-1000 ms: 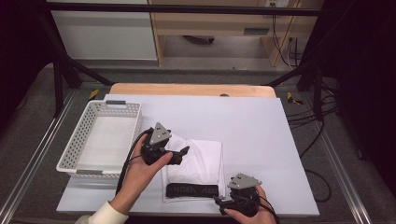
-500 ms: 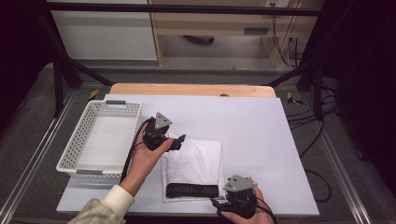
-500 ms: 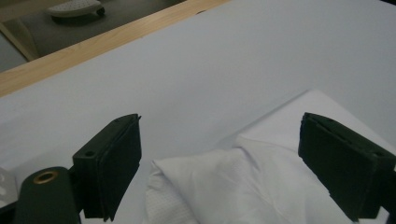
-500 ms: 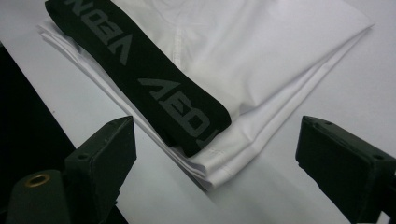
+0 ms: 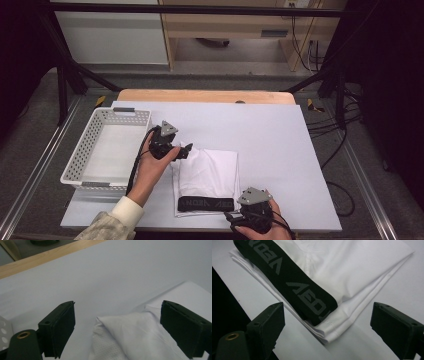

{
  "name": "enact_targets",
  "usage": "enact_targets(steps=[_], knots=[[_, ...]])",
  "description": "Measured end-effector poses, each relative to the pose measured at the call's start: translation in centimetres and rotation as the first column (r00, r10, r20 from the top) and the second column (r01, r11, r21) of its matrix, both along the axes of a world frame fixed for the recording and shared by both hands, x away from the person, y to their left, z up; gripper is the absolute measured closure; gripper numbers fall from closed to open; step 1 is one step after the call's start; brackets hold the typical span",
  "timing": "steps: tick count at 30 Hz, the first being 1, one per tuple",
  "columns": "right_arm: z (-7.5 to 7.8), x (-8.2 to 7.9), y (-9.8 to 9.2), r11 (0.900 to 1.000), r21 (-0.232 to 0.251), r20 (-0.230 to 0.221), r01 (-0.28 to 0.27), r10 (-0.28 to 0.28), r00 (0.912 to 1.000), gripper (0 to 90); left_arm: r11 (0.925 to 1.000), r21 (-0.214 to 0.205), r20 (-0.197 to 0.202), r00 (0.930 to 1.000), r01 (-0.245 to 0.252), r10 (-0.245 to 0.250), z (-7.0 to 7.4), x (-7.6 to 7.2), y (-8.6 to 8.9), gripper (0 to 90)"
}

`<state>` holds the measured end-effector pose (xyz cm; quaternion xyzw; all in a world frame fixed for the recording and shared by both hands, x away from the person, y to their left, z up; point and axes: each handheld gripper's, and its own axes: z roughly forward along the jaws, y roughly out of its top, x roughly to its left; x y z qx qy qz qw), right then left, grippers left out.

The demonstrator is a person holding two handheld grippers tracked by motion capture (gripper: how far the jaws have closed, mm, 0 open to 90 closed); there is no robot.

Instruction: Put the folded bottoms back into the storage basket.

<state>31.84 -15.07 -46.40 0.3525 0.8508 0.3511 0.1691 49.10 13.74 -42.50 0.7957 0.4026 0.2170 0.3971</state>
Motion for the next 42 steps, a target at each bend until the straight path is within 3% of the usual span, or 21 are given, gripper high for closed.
enact_targets(steps=[7, 16, 29, 32, 42], knots=[[-0.1, 0.1, -0.2, 1.0000, 0.004, -0.006, 0.004, -0.004, 1.0000, 12.7, 0.9997, -0.026, -0.040, 0.9992, -0.002, 0.001, -1.4, 0.4, -0.1, 12.2], [-0.3, 0.3, -0.1, 0.9998, 0.001, -0.020, 0.019, -0.019, 0.9996, 13.0, 0.9994, -0.012, -0.095, 0.9949, -0.034, 0.033, -3.5, 0.6, 0.3, 12.7], [-0.6, 0.4, 0.0, 0.9998, -0.017, -0.039, 0.006, -0.006, 0.9992, 13.1, 0.9985, 0.035, -0.127, 0.9907, -0.043, 0.047, -5.1, 0.9, 0.3, 12.2], [-0.7, 0.5, 0.1, 0.9998, -0.013, -0.044, 0.013, -0.013, 0.9990, 13.1, 0.9987, 0.028, -0.148, 0.9879, -0.043, 0.047, -5.7, 1.0, 0.3, 11.9], [-0.6, 0.8, 0.0, 0.9998, -0.009, -0.044, 0.015, -0.015, 0.9989, 13.1, 0.9985, 0.032, -0.123, 0.9912, -0.045, 0.049, -6.0, 0.7, -0.1, 10.2]])
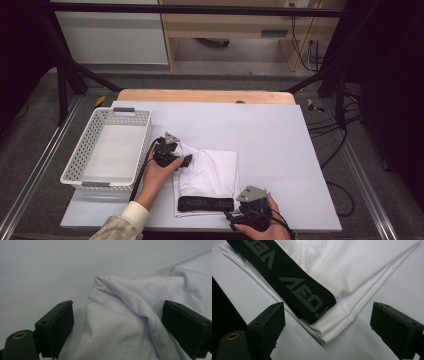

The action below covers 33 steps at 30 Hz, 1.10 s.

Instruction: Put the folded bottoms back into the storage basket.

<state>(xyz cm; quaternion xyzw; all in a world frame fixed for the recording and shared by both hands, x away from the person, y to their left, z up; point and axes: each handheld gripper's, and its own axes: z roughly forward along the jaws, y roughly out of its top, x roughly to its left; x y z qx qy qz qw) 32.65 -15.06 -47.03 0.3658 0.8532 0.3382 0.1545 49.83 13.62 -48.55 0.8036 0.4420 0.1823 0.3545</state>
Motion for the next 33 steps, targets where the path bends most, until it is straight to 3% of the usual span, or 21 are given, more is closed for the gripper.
enact_targets(steps=[11, 23, 28, 33], knots=[[0.1, 0.1, -1.0, 0.9996, 0.008, 0.003, 0.029, -0.029, 0.9996, 13.1, 0.9999, 0.002, 0.008, 0.9999, 0.014, -0.014, 0.0, -0.7, -0.1, 13.8], [0.0, 0.1, -0.7, 0.9999, -0.006, 0.003, 0.011, -0.011, 0.9999, 13.1, 0.9991, -0.015, 0.027, 0.9989, 0.039, -0.038, 0.0, -1.4, -0.1, 23.6], [0.0, 0.0, -1.4, 0.9996, -0.015, 0.003, 0.023, -0.023, 0.9997, 13.9, 0.9979, -0.031, 0.038, 0.9977, 0.057, -0.056, 0.0, -2.0, -0.3, 37.0], [-0.3, 0.2, -2.1, 0.9998, -0.016, -0.019, 0.014, -0.014, 0.9997, 24.0, 0.9956, -0.045, 0.034, 0.9962, 0.082, -0.080, 0.1, -2.3, -0.4, 51.5]])
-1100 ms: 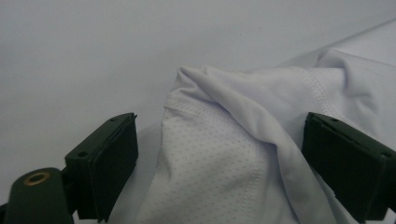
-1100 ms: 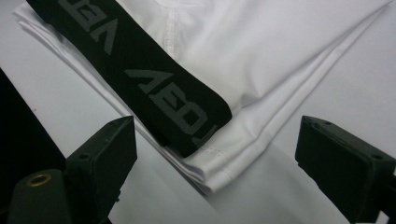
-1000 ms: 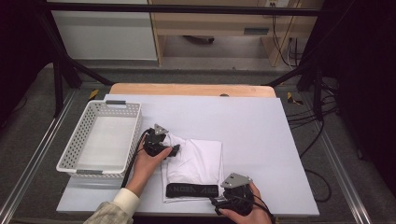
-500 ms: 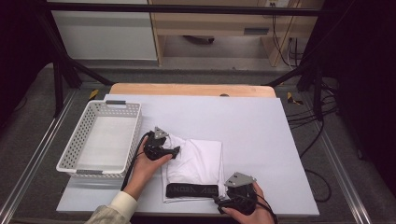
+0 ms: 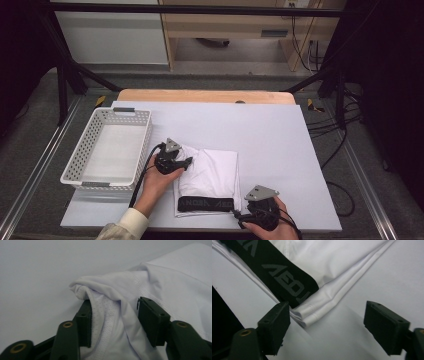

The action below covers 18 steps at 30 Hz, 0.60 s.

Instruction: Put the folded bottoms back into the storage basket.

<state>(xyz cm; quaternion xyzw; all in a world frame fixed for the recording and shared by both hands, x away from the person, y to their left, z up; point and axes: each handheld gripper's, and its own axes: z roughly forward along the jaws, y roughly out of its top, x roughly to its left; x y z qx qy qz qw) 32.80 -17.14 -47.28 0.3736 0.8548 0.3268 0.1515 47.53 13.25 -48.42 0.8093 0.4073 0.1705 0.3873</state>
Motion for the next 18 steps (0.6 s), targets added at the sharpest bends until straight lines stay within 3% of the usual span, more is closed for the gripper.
enact_targets(steps=[7, 18], knots=[[-0.41, -0.04, 0.37, 0.9995, -0.011, -0.023, -0.030, 0.030, 0.9993, 29.3, 0.9998, -0.020, 0.014, 0.9999, 0.008, -0.008, -0.05, -0.74, -0.06, 70.8], [-0.58, 0.32, 0.73, 0.9967, 0.013, -0.007, -0.080, 0.080, 0.9968, 41.9, 0.9998, -0.015, 0.026, 0.9996, 0.013, -0.013, 0.00, -0.87, -0.13, 78.5]])
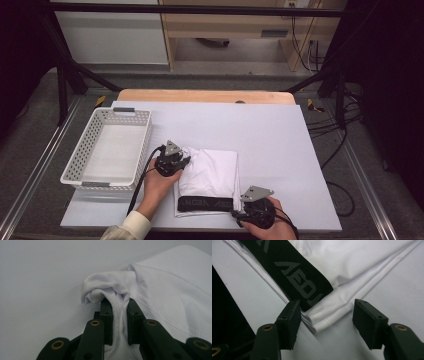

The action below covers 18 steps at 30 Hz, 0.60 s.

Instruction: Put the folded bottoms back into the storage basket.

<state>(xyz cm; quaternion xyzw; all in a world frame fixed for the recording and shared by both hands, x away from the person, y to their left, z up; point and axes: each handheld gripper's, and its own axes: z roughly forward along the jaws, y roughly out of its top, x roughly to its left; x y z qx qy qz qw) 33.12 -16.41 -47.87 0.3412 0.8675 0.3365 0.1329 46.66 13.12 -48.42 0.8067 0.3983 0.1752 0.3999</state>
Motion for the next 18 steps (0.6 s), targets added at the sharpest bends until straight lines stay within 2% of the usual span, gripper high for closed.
enact_targets(steps=[2, 6, 9, 11, 18], knots=[[0.0, -0.2, 0.1, 0.9999, 0.010, 0.005, -0.009, 0.009, 0.9999, 49.1, 1.0000, 0.000, 0.008, 1.0000, -0.005, 0.005, 0.1, -0.1, 0.0, 79.2], [0.0, -0.4, 0.3, 0.9992, 0.024, 0.008, -0.033, 0.032, 0.9994, 61.4, 0.9995, -0.028, 0.038, 0.9991, -0.016, 0.017, 0.9, -0.6, 0.3, 79.8], [0.0, -0.4, 0.5, 0.9989, 0.022, 0.008, -0.040, 0.040, 0.9992, 68.7, 0.9998, -0.017, 0.066, 0.9978, -0.007, 0.008, 1.5, -1.0, 0.2, 79.8], [0.0, -0.4, 0.6, 0.9989, 0.025, 0.010, -0.039, 0.039, 0.9992, 73.9, 0.9996, -0.027, 0.071, 0.9975, -0.008, 0.009, 1.8, -1.1, 0.2, 79.8], [0.0, -0.5, 0.7, 0.9986, 0.027, 0.012, -0.045, 0.044, 0.9989, 81.6, 0.9986, -0.029, 0.073, 0.9963, -0.043, 0.045, 2.0, -1.0, 0.6, 79.6]])
